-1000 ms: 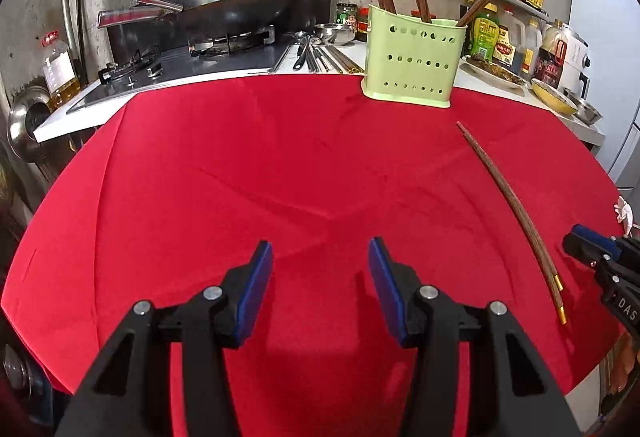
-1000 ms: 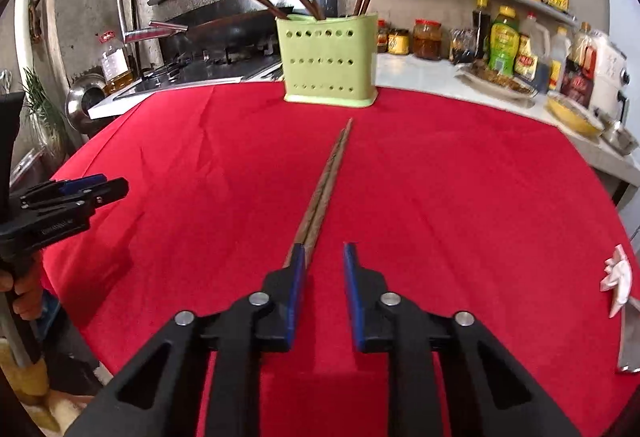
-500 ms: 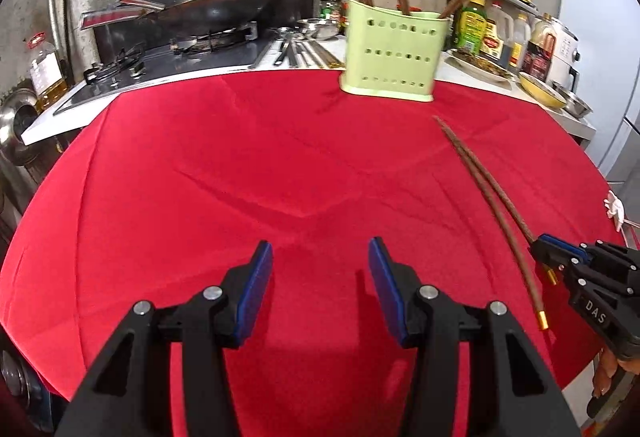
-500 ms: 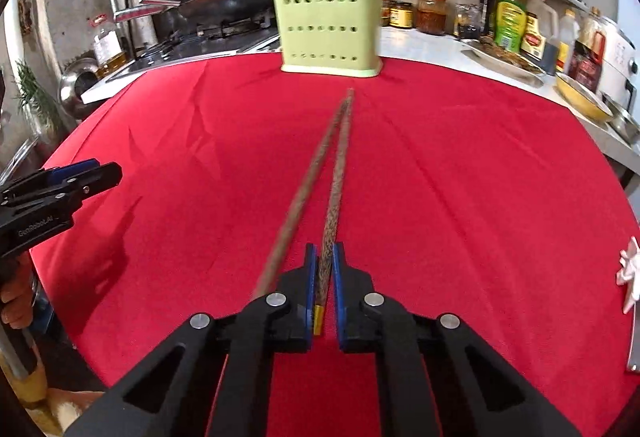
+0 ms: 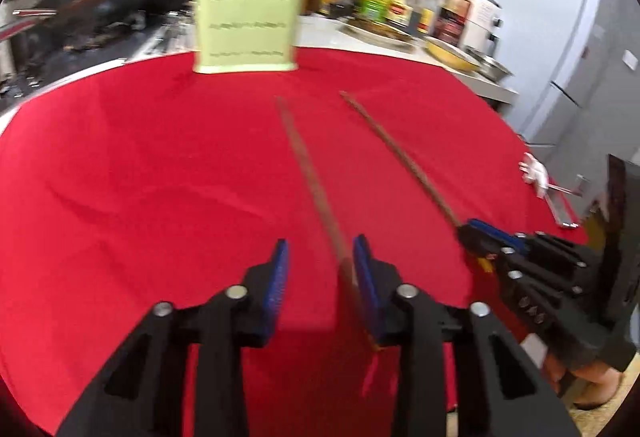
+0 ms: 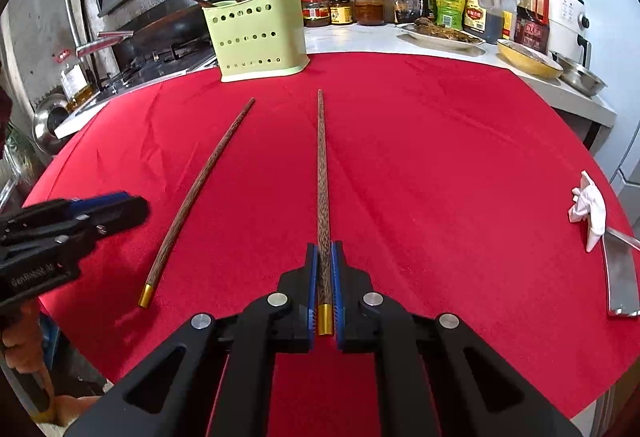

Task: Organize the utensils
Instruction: 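Close the left tool on a single chopstick while the right tool grasps another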

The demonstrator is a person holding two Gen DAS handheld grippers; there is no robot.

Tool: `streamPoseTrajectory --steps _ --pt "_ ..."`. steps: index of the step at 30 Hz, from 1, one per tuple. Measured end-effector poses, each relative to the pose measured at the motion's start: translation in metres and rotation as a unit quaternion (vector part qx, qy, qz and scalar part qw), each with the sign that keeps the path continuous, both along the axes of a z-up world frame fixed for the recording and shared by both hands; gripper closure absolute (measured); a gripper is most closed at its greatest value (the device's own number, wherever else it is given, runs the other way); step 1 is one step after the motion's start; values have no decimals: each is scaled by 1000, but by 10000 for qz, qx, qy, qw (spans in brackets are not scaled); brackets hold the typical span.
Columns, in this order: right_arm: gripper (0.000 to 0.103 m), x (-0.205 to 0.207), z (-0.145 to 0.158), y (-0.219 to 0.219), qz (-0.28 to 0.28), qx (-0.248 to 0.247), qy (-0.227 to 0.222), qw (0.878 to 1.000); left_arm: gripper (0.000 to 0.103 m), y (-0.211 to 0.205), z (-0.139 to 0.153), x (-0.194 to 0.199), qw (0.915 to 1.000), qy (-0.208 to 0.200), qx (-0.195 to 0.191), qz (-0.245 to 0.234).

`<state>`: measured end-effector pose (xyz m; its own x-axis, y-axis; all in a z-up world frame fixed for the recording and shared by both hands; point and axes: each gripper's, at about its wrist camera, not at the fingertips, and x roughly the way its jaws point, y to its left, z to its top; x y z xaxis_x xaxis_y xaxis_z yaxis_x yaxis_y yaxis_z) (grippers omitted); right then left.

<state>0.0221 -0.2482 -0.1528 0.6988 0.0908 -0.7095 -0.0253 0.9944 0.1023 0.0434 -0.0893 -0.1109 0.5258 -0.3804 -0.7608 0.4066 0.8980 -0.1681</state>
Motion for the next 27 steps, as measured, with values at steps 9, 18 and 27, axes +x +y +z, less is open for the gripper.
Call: streamPoseTrajectory --steps 9,18,27 --pt "95 -4 0 0 14 -73 -83 9999 99 -32 -10 0 9963 -196 838 -10" --pt "95 -4 -1 4 3 -169 -132 9998 99 11 -9 6 9985 107 444 288" --pt "94 -11 -2 -1 50 14 -195 9998 67 15 -7 -7 9990 265 317 189"
